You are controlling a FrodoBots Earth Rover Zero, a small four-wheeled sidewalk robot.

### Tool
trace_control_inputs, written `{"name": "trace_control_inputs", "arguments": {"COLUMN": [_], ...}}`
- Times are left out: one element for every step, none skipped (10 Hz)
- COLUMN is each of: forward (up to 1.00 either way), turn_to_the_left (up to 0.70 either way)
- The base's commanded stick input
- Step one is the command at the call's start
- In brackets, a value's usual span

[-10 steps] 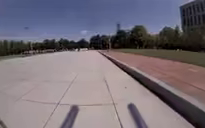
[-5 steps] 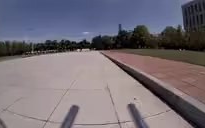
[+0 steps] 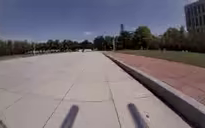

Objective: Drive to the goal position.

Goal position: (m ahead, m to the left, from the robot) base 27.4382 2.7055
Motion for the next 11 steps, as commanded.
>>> {"name": "trace_control_inputs", "arguments": {"forward": [0.7, 0.7, 0.7, 0.7, 0.7, 0.7, 0.7, 0.7, 0.7, 0.7, 0.7], "turn_to_the_left": [0.0, 0.0, 0.0, 0.0, 0.0, 0.0, 0.0, 0.0, 0.0, 0.0, 0.0]}}
